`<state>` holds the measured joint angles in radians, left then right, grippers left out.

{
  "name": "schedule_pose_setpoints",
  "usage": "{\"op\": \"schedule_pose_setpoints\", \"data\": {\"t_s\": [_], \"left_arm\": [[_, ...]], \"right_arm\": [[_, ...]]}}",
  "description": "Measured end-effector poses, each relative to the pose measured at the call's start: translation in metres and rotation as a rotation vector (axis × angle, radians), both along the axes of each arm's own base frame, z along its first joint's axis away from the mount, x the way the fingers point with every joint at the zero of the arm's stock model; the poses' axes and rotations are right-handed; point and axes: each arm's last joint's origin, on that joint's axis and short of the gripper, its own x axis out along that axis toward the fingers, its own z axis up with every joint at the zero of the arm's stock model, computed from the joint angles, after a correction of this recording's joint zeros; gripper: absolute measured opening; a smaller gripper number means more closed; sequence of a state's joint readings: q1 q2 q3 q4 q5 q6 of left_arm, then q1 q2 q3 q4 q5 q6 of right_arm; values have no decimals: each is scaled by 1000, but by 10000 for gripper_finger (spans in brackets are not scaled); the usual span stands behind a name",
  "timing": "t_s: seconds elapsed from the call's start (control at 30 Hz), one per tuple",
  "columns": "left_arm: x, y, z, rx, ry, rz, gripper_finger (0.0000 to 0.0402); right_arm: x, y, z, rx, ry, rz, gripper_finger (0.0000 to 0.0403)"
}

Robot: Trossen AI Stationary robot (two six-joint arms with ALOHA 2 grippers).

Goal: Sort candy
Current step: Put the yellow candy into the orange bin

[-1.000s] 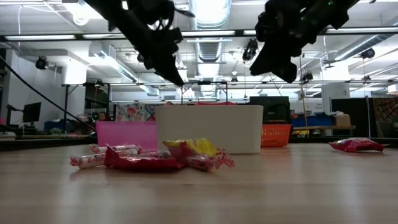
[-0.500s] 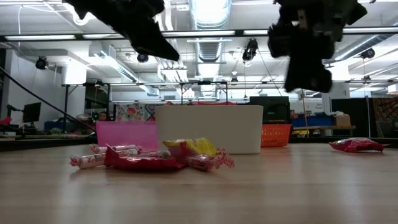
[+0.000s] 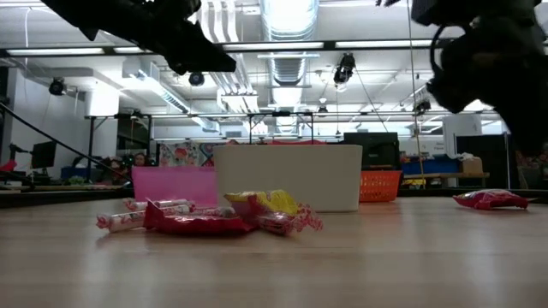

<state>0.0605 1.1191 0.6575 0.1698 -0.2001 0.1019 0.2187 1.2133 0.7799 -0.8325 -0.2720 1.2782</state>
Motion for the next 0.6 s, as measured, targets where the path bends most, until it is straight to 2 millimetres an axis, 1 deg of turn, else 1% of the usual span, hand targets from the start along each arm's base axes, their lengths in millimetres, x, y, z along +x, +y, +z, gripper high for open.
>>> {"op": "schedule_pose_setpoints", "data": {"t_s": [0.1, 0.27, 0.43, 0.6], "left_arm": [[1, 0, 0, 14, 3, -3, 77], [6, 0, 4, 28, -4, -5, 77], [12, 1, 5, 44, 4, -10, 77], [17, 1, 9, 45, -8, -10, 77]], "right_arm": [[-2, 13, 1, 61, 14, 17, 36], [-4, 39, -1, 83, -37, 156, 36], [-8, 65, -12, 72, 35, 252, 36], [-1, 92, -19, 52, 81, 329, 36]]}}
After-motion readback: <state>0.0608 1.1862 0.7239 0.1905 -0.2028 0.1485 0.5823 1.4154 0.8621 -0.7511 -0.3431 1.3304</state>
